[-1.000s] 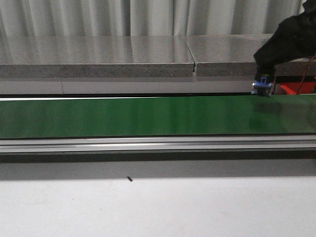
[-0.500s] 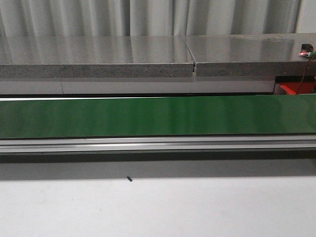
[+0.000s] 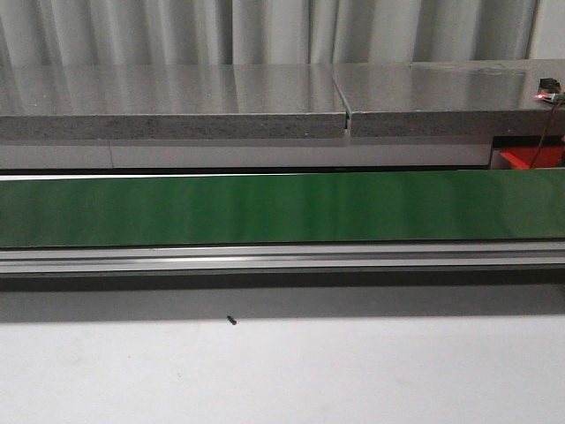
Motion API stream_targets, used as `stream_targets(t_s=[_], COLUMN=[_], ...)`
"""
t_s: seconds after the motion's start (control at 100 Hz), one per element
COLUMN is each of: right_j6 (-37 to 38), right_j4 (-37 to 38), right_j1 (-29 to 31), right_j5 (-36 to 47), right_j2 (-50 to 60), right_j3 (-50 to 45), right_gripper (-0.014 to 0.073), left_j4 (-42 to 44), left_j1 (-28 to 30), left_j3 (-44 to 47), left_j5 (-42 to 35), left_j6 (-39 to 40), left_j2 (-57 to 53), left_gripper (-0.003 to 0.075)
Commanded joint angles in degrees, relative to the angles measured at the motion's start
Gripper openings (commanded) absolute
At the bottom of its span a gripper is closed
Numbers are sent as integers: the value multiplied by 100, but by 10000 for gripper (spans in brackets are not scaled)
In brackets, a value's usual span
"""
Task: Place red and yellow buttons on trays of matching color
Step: 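Place the red button in the red tray, open right gripper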
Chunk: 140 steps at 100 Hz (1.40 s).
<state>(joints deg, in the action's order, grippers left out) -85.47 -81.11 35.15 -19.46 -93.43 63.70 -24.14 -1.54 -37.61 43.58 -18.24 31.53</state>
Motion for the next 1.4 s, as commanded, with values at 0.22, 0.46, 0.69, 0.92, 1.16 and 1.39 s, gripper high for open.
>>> stream_targets(t_s=[0.22,0.46,0.69,0.92,1.16,1.39], right_j6=[-66,-361,-1067,-1202,-1407,-1488], right_j4=[-325,-586,-1333,-1526,-1521,-1521], right_j1=[67,67,67,67,67,78], right_j5=[59,108,83,20,-393,-556], right_j2=[-508,-1051,-1377,-1586,-1608,-1603], right_j3=[202,209,273,493,493,493], right_gripper=[131,131,131,131,202,536], left_j4=[-135,-135,-135,-135,-135,-135], left_j1=[-43,-43,-43,-43,-43,-43], left_j3=[-154,-154,-154,-154,-154,-154], left_j5=[-320,-320,-320,-320,-320,-320], left_j6=[36,36,36,36,36,36], left_j2=[0,0,0,0,0,0], left_gripper=[-20,-20,-20,-20,-20,-20])
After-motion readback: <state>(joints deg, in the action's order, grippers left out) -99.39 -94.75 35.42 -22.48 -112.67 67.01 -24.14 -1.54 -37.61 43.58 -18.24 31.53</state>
